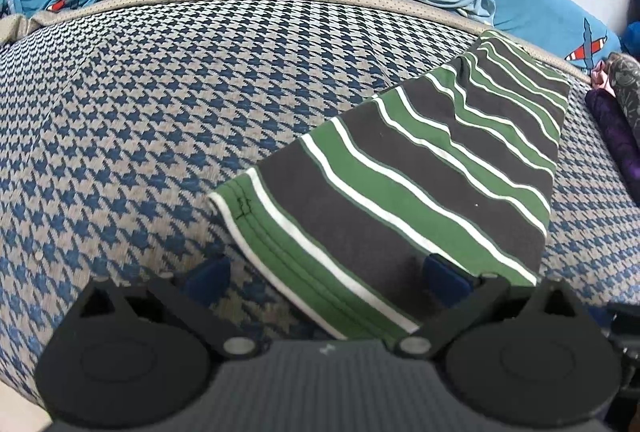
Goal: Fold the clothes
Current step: 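Open the right tool and smooth the folded strip flat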
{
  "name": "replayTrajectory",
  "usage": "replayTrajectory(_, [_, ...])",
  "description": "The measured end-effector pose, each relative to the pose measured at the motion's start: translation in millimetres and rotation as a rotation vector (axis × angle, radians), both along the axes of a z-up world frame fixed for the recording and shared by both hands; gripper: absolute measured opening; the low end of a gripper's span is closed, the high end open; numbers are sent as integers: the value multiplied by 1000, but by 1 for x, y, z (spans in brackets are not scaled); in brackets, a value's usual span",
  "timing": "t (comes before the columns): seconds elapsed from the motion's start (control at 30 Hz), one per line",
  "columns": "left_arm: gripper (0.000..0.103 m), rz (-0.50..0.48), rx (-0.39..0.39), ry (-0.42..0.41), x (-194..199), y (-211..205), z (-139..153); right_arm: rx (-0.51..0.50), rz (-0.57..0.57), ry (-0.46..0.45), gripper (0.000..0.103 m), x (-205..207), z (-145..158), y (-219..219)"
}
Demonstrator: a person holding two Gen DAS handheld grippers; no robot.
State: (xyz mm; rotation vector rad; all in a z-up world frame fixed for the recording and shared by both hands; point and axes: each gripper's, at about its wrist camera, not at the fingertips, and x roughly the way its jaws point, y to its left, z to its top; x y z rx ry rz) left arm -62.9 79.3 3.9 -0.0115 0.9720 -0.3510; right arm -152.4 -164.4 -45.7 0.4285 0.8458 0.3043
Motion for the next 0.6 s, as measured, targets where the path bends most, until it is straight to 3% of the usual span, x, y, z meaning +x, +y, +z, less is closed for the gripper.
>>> replayTrajectory(0.6, [103,48,-162,40,-5,28,1,139,16,11,45,1,-14,29])
